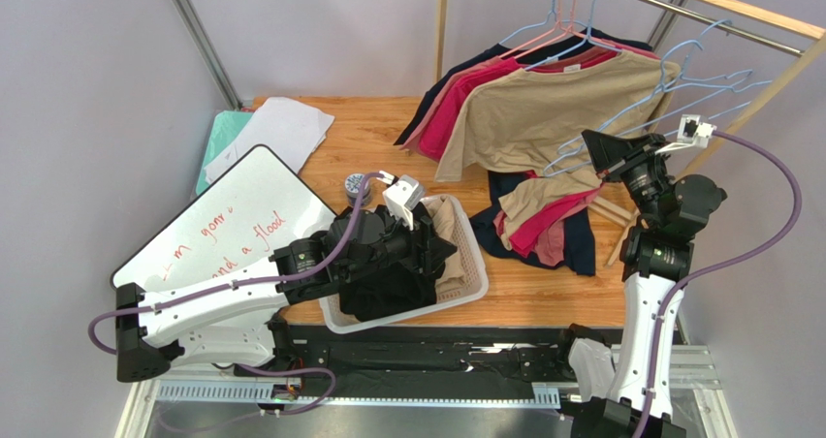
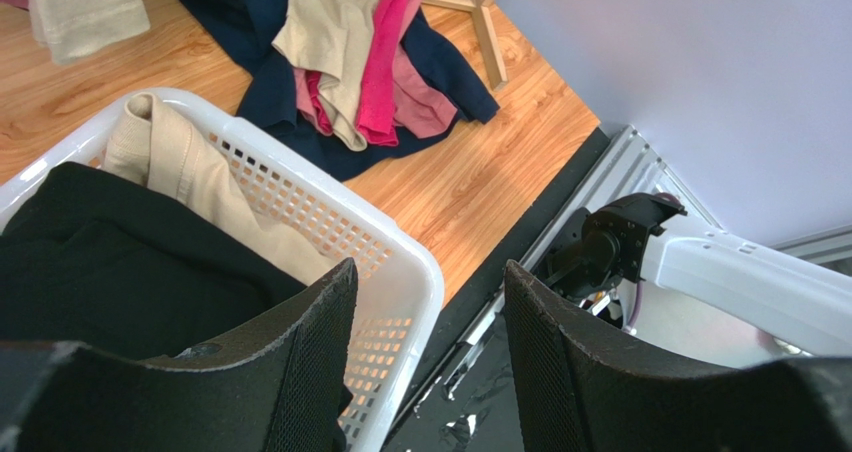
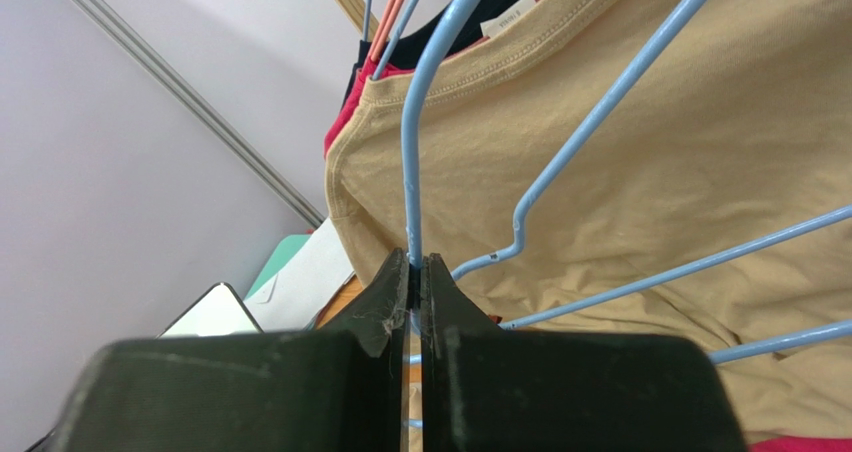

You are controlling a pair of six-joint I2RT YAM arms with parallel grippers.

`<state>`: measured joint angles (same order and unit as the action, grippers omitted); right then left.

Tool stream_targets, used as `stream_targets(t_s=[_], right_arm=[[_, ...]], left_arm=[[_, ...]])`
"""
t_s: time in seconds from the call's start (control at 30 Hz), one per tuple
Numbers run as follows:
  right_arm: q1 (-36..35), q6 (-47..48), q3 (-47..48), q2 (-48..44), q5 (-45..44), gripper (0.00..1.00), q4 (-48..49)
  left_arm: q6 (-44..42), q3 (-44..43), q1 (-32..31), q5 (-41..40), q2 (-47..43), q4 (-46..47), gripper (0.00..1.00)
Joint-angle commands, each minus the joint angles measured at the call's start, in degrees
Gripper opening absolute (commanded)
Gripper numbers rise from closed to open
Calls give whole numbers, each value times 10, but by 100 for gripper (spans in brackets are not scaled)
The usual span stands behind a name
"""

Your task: Remove the t-shirt from the hanger

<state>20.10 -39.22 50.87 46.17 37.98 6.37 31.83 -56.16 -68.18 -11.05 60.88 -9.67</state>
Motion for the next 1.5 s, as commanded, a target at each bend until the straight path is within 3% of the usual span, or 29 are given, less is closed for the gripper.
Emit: stream_targets(t_s=[0.0,0.43,1.0,1.3,1.47], right_arm=[[14,-24,39,26,39,0,74],[82,-133,42,103,126,0,233],[121,-215,59,180,160,0,337],[148,-341,28,222,181,0,479],[148,-334,26,218,180,0,443]], left_arm=[[-2,-5,-3,-6,-13,-4,61],[5,-4,-3,-2,-11,-18,61],[9,-7,-4,5,-3,-32,61],[10,-9,-3,7,-4,-32,61],[9,-11,-3,10,-1,-31,61]])
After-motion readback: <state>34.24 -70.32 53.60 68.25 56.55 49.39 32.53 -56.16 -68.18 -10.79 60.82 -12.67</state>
